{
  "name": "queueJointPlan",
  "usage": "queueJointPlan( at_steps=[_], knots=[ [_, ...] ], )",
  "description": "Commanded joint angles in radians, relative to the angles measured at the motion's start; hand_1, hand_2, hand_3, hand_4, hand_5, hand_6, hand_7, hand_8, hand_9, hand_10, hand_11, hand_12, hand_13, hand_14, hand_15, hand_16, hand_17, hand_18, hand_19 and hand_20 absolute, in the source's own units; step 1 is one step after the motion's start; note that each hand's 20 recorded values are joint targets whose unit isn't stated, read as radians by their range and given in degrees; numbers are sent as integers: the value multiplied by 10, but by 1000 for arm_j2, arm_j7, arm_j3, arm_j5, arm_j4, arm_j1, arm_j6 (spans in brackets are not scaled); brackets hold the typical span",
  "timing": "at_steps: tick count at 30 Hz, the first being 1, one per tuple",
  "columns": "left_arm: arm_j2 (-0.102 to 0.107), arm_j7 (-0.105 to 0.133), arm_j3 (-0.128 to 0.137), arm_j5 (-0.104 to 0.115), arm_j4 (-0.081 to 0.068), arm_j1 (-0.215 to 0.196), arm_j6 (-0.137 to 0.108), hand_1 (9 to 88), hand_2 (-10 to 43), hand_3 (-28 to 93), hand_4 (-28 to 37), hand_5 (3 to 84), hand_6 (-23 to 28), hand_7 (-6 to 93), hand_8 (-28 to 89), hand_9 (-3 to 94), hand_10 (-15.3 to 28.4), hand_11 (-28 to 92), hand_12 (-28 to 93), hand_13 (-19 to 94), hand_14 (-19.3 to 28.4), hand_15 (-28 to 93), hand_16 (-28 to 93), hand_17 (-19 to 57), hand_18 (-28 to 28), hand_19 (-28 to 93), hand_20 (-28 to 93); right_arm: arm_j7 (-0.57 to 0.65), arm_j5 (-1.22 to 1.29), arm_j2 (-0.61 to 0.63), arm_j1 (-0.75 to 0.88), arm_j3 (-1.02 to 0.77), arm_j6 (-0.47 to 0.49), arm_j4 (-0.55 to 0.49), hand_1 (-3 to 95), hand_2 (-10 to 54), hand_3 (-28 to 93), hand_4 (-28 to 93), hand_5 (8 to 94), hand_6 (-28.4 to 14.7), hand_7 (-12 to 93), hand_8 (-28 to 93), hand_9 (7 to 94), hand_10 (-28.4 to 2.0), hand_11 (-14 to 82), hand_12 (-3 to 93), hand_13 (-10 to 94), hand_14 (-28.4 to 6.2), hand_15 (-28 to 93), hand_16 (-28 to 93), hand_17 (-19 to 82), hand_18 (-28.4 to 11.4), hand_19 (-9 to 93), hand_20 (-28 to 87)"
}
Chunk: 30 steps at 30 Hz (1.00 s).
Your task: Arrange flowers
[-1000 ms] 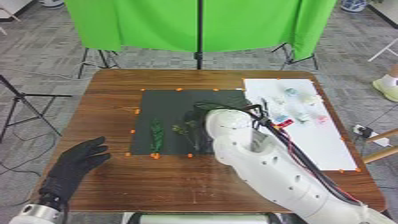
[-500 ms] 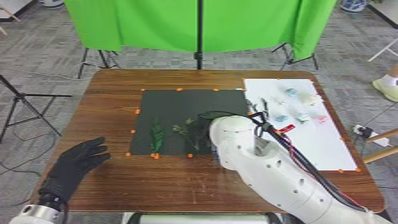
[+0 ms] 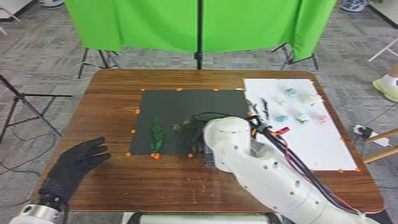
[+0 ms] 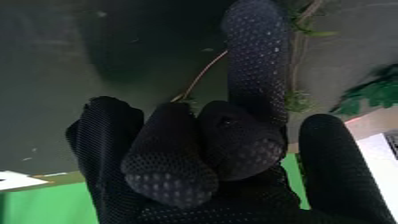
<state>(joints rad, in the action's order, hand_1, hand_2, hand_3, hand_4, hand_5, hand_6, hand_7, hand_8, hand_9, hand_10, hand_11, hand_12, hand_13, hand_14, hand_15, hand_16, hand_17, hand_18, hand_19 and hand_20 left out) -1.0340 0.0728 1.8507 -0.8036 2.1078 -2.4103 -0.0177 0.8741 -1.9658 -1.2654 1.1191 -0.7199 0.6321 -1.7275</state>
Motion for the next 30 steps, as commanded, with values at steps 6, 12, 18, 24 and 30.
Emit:
queueJointPlan(
  at_steps=[6,12,18,24,30],
  knots=[
    [-7,-3,-5,-3,-10,-6,0,268,47,730,-282,412,61,242,-118,379,152,298,146,304,180,483,-63,-67,242,597,-26,-17,-80,2,-4,13,-19,5,-25,326,739,-249,937,-8,402,-110,937,-58,689,192,937,-44,770,182,650,-230,932,692],
    [-11,6,0,-1,-4,-22,-6,269,47,729,-282,412,60,242,-119,379,151,298,146,305,179,482,-63,-68,242,597,-26,-27,-106,57,-32,13,-27,-17,-23,317,746,-250,937,-8,403,-110,937,-57,690,192,937,-44,769,183,649,-232,932,693],
    [-14,14,3,-2,-4,-24,-12,269,47,729,-281,412,61,241,-119,379,151,297,146,304,181,484,-63,-68,241,597,-27,-53,-97,149,-47,-46,-84,-77,-22,310,746,-252,937,-7,409,-110,937,-58,692,190,937,-45,770,183,648,-230,932,693],
    [-18,19,4,1,-2,-29,-19,270,47,729,-281,412,61,241,-119,379,151,297,146,304,180,484,-63,-68,241,597,-26,-128,-178,299,-98,-56,-245,-62,49,175,726,-271,898,-5,411,-123,937,-67,632,235,932,-54,710,238,598,-224,932,678],
    [-22,19,6,1,-2,-31,-22,270,47,729,-281,413,63,240,-118,379,151,297,146,304,180,484,-63,-67,241,597,-26,-105,-129,399,-156,-37,-220,3,143,-65,706,-282,742,-13,466,-149,848,-93,572,334,822,-69,695,285,475,-215,932,598]
  ],
)
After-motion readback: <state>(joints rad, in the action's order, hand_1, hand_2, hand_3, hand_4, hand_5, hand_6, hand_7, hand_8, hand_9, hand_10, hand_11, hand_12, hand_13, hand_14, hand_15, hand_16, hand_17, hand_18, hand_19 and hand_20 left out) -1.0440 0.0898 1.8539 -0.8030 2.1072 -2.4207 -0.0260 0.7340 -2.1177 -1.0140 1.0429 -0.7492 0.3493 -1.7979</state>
